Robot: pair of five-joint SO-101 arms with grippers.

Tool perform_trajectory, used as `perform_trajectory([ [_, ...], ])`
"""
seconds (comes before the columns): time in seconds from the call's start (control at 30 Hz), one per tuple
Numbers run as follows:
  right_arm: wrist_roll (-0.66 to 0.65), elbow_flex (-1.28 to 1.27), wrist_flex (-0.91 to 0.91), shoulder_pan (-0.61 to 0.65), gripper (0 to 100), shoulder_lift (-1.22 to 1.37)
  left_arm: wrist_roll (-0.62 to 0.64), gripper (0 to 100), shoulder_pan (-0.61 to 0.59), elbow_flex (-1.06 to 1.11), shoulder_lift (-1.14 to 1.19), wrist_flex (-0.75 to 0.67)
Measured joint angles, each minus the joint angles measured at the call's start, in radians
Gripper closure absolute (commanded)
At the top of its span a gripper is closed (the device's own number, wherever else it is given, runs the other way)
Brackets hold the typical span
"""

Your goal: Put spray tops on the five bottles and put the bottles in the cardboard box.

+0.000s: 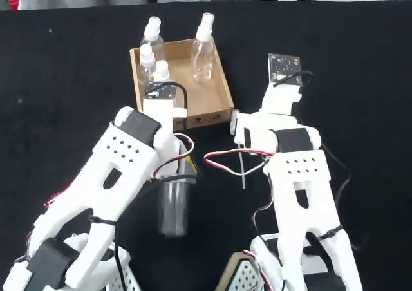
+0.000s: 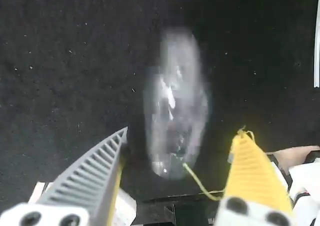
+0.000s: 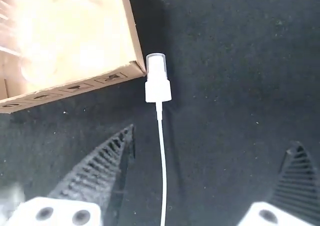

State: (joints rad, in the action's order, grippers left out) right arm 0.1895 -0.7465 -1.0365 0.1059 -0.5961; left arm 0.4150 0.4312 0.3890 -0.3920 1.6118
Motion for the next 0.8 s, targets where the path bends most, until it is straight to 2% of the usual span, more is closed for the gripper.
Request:
perform_trajectory([
  [0.3, 0.000, 0.000, 0.000, 0.000, 59.9, 0.000, 0.000, 70, -0.015, -0.025, -0.003, 0.011],
  [0.63, 0.000, 0.000, 0.000, 0.000, 60.2, 0.000, -0.026, 70, -0.157, -0.094, -0.146, 0.035],
  [0.8, 0.000, 0.000, 0.000, 0.000, 60.2, 0.000, -0.058, 70, -0.276, -0.092, -0.218, 0.035],
])
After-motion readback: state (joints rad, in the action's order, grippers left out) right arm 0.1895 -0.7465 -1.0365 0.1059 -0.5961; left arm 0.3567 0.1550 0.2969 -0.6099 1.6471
